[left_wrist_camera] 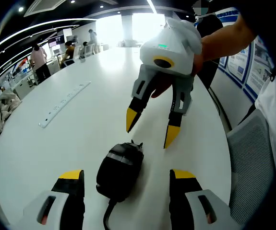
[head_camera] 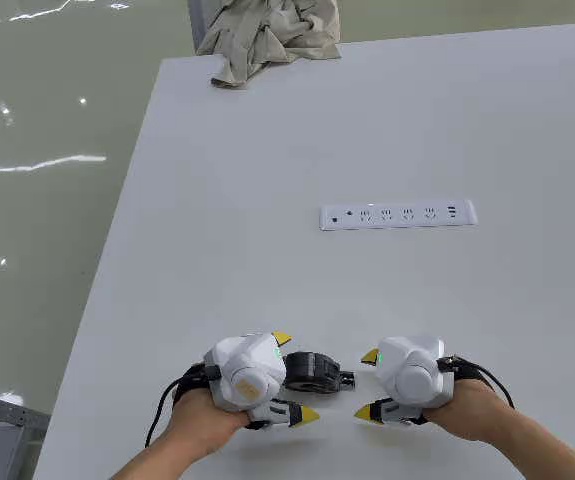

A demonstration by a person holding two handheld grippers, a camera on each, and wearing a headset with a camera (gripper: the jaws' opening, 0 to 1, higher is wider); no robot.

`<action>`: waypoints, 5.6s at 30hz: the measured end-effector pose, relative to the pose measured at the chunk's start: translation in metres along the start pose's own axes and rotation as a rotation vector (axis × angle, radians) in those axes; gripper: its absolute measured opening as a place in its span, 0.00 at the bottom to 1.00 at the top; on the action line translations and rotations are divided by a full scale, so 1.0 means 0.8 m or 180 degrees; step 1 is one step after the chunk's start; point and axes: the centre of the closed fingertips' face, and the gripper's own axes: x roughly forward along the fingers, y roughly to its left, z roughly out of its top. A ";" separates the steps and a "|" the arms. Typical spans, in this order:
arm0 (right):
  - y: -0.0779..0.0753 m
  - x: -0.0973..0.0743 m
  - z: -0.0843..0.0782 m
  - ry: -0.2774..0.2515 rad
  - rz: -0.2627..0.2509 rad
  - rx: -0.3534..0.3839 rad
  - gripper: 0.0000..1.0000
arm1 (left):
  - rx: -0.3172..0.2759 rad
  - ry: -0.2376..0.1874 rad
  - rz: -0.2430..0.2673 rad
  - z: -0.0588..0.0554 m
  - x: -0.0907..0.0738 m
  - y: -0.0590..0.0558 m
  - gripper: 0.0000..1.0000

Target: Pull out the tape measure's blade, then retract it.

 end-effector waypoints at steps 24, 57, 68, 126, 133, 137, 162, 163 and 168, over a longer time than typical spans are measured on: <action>-0.005 0.021 -0.003 0.0039 0.0131 -0.0113 0.39 | 0.0414 0.0210 -0.0303 -0.009 0.024 0.001 0.60; -0.015 0.035 -0.003 -0.0030 0.0159 -0.0129 0.26 | 0.0607 0.0333 -0.0472 -0.010 0.045 0.003 0.42; -0.014 0.034 -0.003 -0.0044 0.0191 -0.0110 0.19 | 0.0634 0.0350 -0.0464 -0.010 0.045 0.006 0.38; -0.019 0.012 -0.032 0.0015 0.0186 -0.0244 0.13 | 0.0795 0.0442 -0.0475 -0.013 0.046 0.005 0.35; -0.020 0.008 -0.043 0.0044 0.0188 -0.0228 0.13 | 0.0816 0.0451 -0.0472 -0.013 0.047 0.005 0.35; -0.020 0.004 -0.047 0.0058 0.0193 -0.0219 0.13 | 0.0817 0.0454 -0.0471 -0.014 0.047 0.005 0.35; -0.026 -0.026 -0.081 0.0133 0.0161 -0.0179 0.13 | 0.0837 0.0492 -0.0481 -0.014 0.047 0.004 0.35; -0.027 -0.026 -0.082 0.0131 0.0156 -0.0179 0.13 | 0.0839 0.0495 -0.0483 -0.014 0.047 0.004 0.35; -0.030 -0.035 -0.090 0.0141 0.0141 -0.0176 0.13 | 0.0856 0.0506 -0.0487 -0.015 0.048 0.004 0.35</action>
